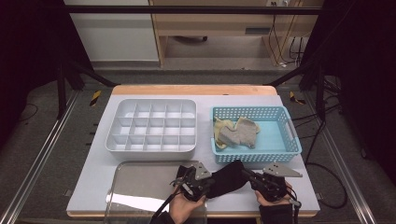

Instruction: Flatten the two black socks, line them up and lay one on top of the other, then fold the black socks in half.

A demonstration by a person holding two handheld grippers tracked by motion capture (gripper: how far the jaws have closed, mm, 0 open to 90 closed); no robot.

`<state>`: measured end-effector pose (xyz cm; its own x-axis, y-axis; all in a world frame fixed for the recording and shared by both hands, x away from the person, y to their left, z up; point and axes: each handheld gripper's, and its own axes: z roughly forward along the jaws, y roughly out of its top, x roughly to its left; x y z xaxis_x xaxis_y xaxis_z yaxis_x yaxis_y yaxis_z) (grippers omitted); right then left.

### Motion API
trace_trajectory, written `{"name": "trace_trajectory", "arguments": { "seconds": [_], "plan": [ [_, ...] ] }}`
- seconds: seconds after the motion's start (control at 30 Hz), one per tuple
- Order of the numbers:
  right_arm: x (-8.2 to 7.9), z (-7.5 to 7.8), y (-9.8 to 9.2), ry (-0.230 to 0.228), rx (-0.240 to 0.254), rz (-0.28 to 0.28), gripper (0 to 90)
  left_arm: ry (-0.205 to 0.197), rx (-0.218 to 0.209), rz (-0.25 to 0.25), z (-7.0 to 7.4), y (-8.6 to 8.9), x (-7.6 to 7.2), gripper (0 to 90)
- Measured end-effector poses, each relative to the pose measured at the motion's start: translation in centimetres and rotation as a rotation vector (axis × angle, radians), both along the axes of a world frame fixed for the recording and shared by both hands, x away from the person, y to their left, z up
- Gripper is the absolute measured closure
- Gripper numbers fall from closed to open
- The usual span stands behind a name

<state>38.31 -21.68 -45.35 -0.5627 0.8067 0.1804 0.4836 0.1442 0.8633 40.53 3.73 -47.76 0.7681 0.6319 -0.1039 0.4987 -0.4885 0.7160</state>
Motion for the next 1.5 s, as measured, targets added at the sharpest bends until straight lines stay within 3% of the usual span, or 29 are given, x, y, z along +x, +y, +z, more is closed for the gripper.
{"name": "trace_trajectory", "arguments": {
  "seconds": [0.2,0.43,0.67,0.77,0.83,0.97,1.13,1.37,1.5],
  "plan": [
    [-0.3,1.0,0.8,-0.031,0.019,0.045,84.0,0.013,0.01,-0.009,0.2,-0.1,0.2,89.7],
    [-0.4,1.3,1.2,-0.035,0.016,0.06,84.0,0.002,-0.031,-0.015,1.3,0.9,0.1,89.6],
    [-0.5,1.7,1.4,-0.043,0.018,0.074,84.0,-0.03,-0.055,0.06,3.4,5.8,-0.1,89.6],
    [-0.5,2.0,1.8,-0.046,0.021,0.09,83.9,-0.055,-0.038,0.102,3.9,8.4,-0.2,89.6],
    [-0.5,2.2,2.2,-0.045,0.018,0.105,83.9,-0.07,-0.018,0.128,3.9,10.0,-0.4,89.6],
    [-0.4,2.5,3.3,-0.047,0.016,0.135,83.9,-0.042,-0.014,0.175,2.8,12.5,-0.8,89.5],
    [-0.1,2.8,5.1,-0.051,0.009,0.178,83.7,-0.004,-0.023,0.181,1.2,12.7,-0.6,89.5],
    [0.3,3.0,8.2,-0.046,-0.009,0.249,83.7,0.003,-0.041,0.165,0.9,12.2,-0.6,89.5],
    [0.7,3.0,10.3,-0.038,-0.021,0.285,83.7,0.004,-0.029,0.162,0.7,12.0,-0.6,89.6]
  ]
}}
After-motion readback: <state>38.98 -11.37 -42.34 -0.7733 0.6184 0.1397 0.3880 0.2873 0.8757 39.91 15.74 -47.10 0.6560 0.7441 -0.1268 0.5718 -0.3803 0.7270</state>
